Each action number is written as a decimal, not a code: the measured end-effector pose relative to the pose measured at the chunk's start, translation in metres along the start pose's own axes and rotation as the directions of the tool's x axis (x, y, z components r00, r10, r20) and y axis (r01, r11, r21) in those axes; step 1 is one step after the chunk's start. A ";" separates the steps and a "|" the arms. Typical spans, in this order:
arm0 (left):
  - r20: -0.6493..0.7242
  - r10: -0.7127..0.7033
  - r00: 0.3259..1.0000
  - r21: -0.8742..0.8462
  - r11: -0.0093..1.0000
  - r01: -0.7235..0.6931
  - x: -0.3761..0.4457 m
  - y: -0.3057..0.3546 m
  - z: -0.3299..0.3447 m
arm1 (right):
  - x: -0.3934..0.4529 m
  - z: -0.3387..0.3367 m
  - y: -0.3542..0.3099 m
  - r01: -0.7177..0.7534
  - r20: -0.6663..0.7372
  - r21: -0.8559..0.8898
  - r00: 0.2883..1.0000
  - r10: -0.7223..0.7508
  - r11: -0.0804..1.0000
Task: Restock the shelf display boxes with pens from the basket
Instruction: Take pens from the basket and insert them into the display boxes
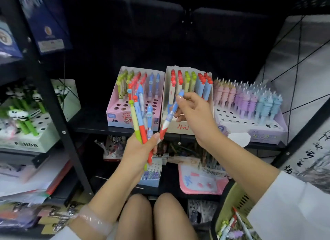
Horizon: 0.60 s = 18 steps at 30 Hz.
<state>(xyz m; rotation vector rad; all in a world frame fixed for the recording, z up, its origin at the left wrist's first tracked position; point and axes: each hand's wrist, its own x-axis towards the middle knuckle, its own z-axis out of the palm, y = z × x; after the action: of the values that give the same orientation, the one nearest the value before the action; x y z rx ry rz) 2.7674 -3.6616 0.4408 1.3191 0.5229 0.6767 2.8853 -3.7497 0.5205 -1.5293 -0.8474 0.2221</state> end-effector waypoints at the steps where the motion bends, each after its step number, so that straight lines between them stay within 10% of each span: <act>1: -0.012 0.003 1.000 -0.005 1.000 -0.003 0.002 0.003 -0.004 | 0.004 0.004 -0.004 0.009 0.019 0.002 1.000 -0.009 1.000; 5: -0.086 0.016 0.996 0.009 1.000 -0.015 0.013 0.014 -0.025 | 0.038 0.014 -0.032 0.146 0.031 -0.016 0.989 -0.146 0.989; 9: -0.161 -0.001 0.987 0.024 1.000 0.005 0.023 0.016 -0.051 | 0.092 0.015 -0.060 0.287 0.087 -0.416 0.957 -0.276 0.863; 18: -0.174 0.015 0.985 -0.025 1.000 -0.020 0.036 0.018 -0.070 | 0.156 0.029 -0.040 0.200 0.267 -0.808 0.963 0.043 0.554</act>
<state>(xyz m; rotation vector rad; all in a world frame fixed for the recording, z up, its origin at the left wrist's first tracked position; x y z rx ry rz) 2.7408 -3.5852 0.4469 1.2477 0.6415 0.8152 2.9631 -3.6342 0.6054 -2.3901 -1.3479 -0.0892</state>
